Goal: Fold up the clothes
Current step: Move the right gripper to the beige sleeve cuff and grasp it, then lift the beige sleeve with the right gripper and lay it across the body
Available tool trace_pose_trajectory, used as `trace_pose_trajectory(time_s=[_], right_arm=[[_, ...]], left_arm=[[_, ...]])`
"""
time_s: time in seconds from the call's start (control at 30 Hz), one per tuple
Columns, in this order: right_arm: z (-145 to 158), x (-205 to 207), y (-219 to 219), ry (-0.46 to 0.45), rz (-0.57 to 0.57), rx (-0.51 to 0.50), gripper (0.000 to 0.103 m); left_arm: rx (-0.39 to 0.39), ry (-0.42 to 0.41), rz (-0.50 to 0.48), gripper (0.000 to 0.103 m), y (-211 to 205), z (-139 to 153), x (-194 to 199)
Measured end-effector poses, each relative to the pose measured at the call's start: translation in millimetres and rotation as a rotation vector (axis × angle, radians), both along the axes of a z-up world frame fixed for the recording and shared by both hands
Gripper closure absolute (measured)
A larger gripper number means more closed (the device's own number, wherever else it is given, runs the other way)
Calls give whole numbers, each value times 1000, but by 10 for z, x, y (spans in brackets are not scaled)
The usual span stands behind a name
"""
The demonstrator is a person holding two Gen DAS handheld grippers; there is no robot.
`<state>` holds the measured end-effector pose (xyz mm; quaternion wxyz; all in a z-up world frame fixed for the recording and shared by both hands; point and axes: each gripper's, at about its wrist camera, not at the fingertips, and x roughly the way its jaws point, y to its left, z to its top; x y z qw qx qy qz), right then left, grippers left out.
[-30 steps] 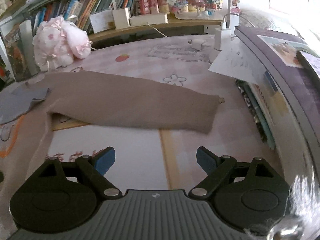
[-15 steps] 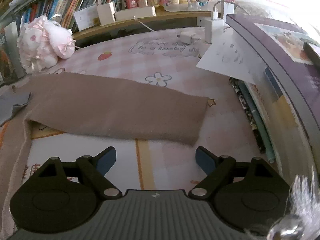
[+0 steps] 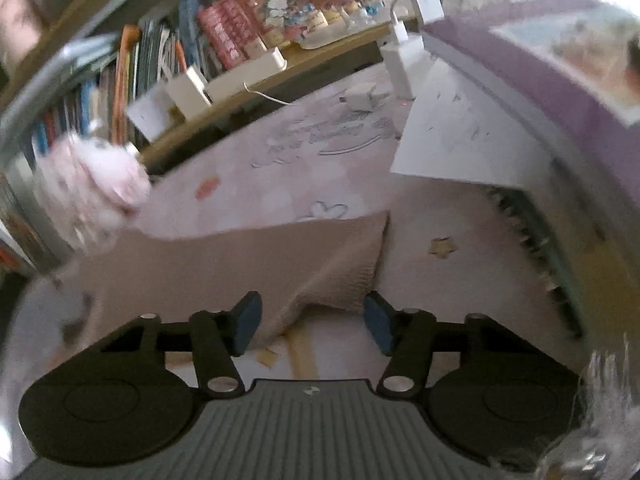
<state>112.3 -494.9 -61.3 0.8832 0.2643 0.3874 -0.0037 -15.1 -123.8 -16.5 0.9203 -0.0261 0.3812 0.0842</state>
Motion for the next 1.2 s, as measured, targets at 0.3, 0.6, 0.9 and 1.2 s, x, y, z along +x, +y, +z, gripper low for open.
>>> trace_pose_trajectory(time_s=[0.3,0.6,0.9,1.2], right_arm=[[-33,79,20,2,-23,163,52],[3,107,150,14,29,152,51],[-35,137,-245,32,-121,111,67],[21,185,-284,39,-101,129,98]], left_arm=[[13,0,-26,6,-34,7,16],[17,-8,-19,6,-13,25,5],[1,-13,5,6,38,30,16],[-12,-29,14,6,92,33,-3]])
